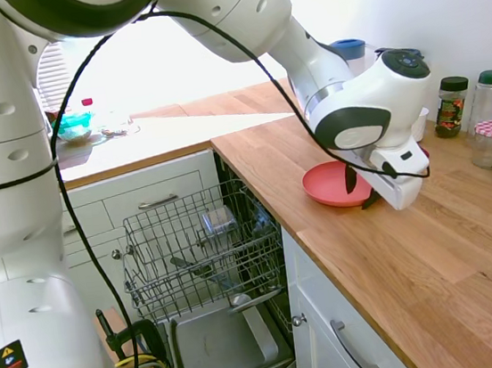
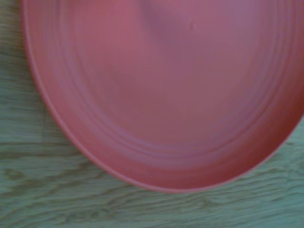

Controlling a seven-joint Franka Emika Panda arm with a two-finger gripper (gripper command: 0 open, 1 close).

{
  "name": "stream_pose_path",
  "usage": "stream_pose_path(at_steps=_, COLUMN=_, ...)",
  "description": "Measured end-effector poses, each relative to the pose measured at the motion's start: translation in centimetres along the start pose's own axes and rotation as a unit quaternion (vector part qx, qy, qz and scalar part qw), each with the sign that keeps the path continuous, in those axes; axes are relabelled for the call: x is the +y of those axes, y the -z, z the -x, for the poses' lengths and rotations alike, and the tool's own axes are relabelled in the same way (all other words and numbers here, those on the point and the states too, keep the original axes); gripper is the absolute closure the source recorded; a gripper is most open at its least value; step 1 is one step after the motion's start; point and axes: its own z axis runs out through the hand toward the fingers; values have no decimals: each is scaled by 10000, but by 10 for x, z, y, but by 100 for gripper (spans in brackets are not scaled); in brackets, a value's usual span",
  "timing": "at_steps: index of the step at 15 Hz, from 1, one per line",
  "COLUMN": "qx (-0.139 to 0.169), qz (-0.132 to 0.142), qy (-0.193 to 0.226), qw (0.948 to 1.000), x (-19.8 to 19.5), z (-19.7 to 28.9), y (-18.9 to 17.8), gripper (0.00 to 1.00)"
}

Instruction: Put the plate in the dishwasher

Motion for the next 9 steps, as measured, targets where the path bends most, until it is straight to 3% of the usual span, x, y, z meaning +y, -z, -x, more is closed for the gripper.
stream_pose_path(at_steps=9, qx=111, qz=-19, qy=91, qw=9999, x=-5, z=2, y=4, gripper=100)
